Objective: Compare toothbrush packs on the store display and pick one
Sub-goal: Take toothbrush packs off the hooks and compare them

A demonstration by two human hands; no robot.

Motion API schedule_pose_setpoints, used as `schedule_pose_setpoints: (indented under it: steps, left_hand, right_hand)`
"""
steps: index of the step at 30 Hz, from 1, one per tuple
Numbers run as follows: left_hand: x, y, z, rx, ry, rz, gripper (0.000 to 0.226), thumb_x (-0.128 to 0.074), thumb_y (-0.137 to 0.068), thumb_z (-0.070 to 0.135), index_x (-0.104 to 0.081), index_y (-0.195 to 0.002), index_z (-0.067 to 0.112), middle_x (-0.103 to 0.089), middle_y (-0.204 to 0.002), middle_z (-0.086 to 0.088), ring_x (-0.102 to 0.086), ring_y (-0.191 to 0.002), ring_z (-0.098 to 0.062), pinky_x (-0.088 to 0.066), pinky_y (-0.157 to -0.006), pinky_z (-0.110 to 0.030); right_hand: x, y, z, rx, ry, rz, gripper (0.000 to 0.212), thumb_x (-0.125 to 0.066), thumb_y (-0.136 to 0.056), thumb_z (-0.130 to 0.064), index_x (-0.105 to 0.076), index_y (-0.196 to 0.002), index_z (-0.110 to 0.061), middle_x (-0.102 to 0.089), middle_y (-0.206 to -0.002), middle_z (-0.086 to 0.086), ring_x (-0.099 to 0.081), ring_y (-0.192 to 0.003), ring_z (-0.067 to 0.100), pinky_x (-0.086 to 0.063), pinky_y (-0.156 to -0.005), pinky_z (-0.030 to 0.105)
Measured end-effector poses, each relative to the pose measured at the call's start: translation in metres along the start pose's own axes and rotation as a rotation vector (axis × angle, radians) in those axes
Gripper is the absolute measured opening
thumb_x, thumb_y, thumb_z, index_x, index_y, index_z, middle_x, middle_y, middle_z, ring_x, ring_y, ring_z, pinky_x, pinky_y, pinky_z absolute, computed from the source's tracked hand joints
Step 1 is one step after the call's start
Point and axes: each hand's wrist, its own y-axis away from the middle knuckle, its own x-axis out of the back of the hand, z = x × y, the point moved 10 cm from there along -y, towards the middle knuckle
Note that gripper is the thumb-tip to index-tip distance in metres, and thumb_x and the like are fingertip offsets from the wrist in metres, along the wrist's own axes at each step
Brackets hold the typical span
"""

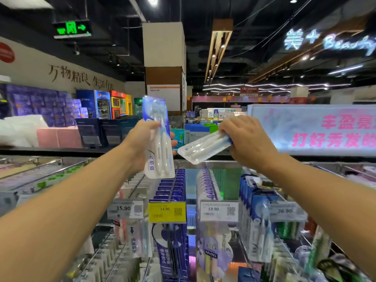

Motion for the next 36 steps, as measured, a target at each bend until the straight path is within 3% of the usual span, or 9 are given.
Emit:
schedule_pose_setpoints:
  steps: [4,7,14,16,19,26,29,33,36]
  left_hand:
    - [-0.061,0.014,-0.025,0.191,0.015,-0.336,0.058,-0.057,-0.091,0.063,-0.068,-0.130,0.021,-0.075,-0.119,-0.017,-0.075,-0.104,-0.035,-0.057,-0.093,-0.049]
    - [-0.113,0.038,-0.028,0.189,0.105,-0.593,0.029,-0.073,-0.089,0.038,-0.079,-0.108,0.017,-0.075,-0.102,-0.012,-0.074,-0.087,-0.028,-0.060,-0.083,-0.042]
    - [-0.160,0.050,-0.037,0.127,0.068,-0.726,0.054,-0.066,-0.087,-0.005,-0.057,-0.134,0.020,-0.063,-0.119,-0.028,-0.069,-0.105,-0.039,-0.058,-0.089,-0.061]
    - [-0.171,0.051,-0.041,0.141,0.067,-0.723,0.052,-0.067,-0.085,-0.009,-0.058,-0.126,0.021,-0.061,-0.111,-0.027,-0.065,-0.106,-0.043,-0.050,-0.099,-0.067]
    - [-0.189,0.053,-0.048,0.145,0.076,-0.698,0.038,-0.071,-0.085,-0.004,-0.062,-0.112,0.020,-0.065,-0.091,-0.018,-0.069,-0.085,-0.033,-0.061,-0.083,-0.059]
    - [-0.205,0.035,-0.049,0.021,0.065,-0.547,0.057,-0.071,-0.088,-0.006,-0.052,-0.137,0.014,-0.072,-0.110,-0.022,-0.076,-0.094,-0.037,-0.064,-0.071,-0.050]
    - [-0.206,0.028,-0.044,-0.030,0.067,-0.485,0.059,-0.073,-0.086,-0.003,-0.052,-0.137,0.016,-0.077,-0.105,-0.015,-0.077,-0.099,-0.036,-0.063,-0.077,-0.053]
    - [-0.209,0.022,-0.042,-0.063,0.046,-0.443,0.056,-0.071,-0.088,-0.005,-0.051,-0.134,0.018,-0.077,-0.105,-0.013,-0.078,-0.098,-0.034,-0.064,-0.080,-0.055]
    - [-0.212,0.020,-0.041,-0.078,0.025,-0.438,0.051,-0.071,-0.088,-0.004,-0.054,-0.129,0.021,-0.078,-0.107,-0.013,-0.077,-0.102,-0.035,-0.061,-0.087,-0.059]
  right_hand:
    - [0.025,-0.003,-0.022,0.263,0.041,0.141,0.028,-0.060,-0.091,-0.026,-0.047,-0.114,-0.016,-0.063,-0.123,0.015,-0.055,-0.121,0.035,-0.032,-0.114,0.066]
    - [0.031,-0.003,-0.034,0.366,0.080,0.153,0.029,-0.060,-0.095,-0.024,-0.044,-0.117,-0.017,-0.061,-0.134,0.020,-0.049,-0.136,0.038,-0.021,-0.120,0.066]
    - [0.026,0.017,-0.023,0.475,0.173,-0.011,0.026,-0.058,-0.098,-0.014,-0.044,-0.120,-0.015,-0.050,-0.151,0.024,-0.040,-0.146,0.041,-0.024,-0.122,0.065]
    - [0.022,0.026,-0.020,0.495,0.201,-0.081,0.032,-0.060,-0.096,-0.014,-0.045,-0.124,-0.016,-0.046,-0.155,0.023,-0.036,-0.150,0.041,-0.021,-0.123,0.064]
    - [0.019,0.033,-0.009,0.470,0.302,-0.140,0.043,-0.073,-0.088,-0.012,-0.054,-0.127,-0.013,-0.040,-0.160,0.023,-0.030,-0.153,0.042,-0.021,-0.123,0.065]
    - [0.057,0.046,0.037,0.191,0.152,-0.052,0.058,-0.048,-0.083,-0.007,-0.052,-0.141,-0.006,-0.043,-0.157,0.024,-0.041,-0.145,0.043,-0.035,-0.118,0.048]
    - [0.070,0.062,0.081,-0.071,0.080,-0.070,0.063,-0.062,-0.084,-0.008,-0.049,-0.146,-0.007,-0.044,-0.156,0.018,-0.046,-0.139,0.038,-0.046,-0.102,0.044]
    - [0.051,0.096,0.144,-0.391,-0.077,-0.364,0.046,-0.069,-0.090,-0.022,-0.059,-0.134,-0.015,-0.061,-0.134,0.007,-0.060,-0.121,0.029,-0.050,-0.097,0.039]
    - [0.019,0.131,0.162,-0.497,-0.160,-0.767,0.050,-0.078,-0.082,-0.040,-0.065,-0.126,-0.020,-0.070,-0.115,-0.002,-0.067,-0.109,0.022,-0.054,-0.099,0.039]
